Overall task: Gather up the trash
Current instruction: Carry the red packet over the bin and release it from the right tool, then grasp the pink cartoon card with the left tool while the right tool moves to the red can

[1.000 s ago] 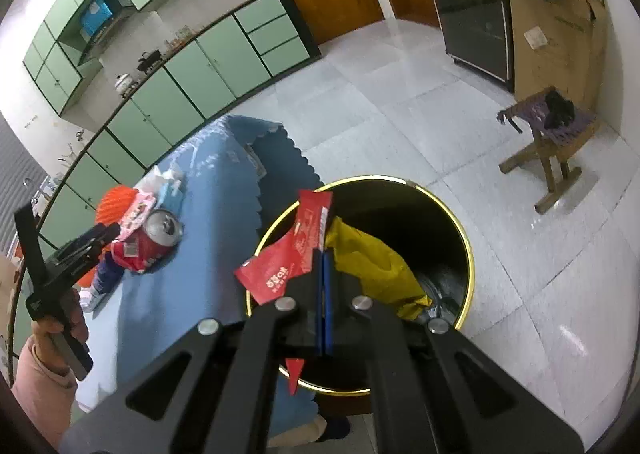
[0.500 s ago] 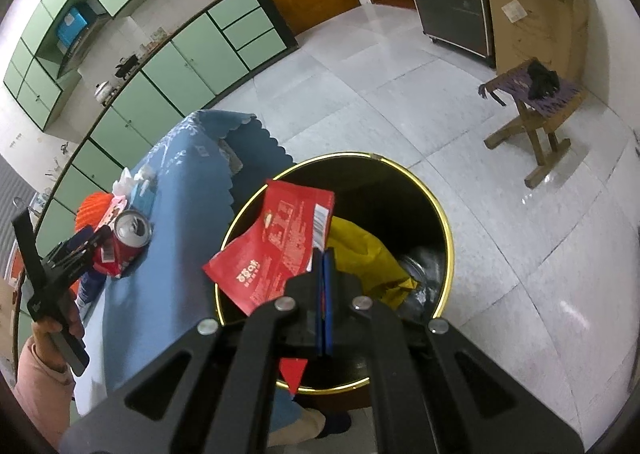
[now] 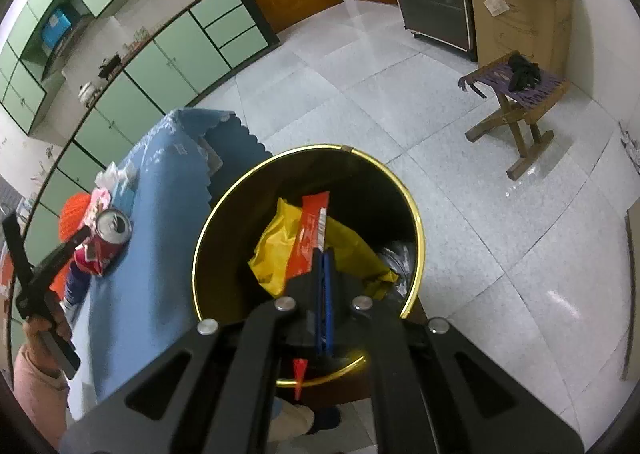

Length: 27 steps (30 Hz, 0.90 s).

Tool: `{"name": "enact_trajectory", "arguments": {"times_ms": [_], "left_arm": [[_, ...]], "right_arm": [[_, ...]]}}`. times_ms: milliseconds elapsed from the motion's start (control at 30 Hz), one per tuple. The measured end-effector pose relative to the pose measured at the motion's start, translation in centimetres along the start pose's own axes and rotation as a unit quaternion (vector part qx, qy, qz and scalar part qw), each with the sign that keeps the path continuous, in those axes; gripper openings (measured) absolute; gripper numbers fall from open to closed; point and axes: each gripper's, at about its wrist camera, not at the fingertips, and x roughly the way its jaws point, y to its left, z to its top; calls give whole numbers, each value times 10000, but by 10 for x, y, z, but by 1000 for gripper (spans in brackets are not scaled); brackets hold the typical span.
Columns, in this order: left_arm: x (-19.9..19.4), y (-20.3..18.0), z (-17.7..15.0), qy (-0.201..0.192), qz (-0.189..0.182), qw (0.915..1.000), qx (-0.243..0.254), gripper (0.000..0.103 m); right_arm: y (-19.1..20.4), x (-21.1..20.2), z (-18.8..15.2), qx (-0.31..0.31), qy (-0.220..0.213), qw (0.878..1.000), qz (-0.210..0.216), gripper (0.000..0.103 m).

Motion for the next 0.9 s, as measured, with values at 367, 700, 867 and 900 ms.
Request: {"name": "enact_trajectory", "arguments": {"times_ms": [367,700,867,900], "left_arm": [[-26,21,-17,17,-101,9994,-341,1],[-31,43,-37,89,168,9986,-501,30],[-35,51,-44,93,182,9984,-530,30],[-35,51,-46,100,170,9985,-519,30]], "right_arm": [[13,19,-3,-226,142,9990,-369,27],[56,4,8,-758,-177,9968,-199,36],[104,25,10,-939,139,9923,790,36],[116,31,10,-1051,183,9907,848,36]]}}
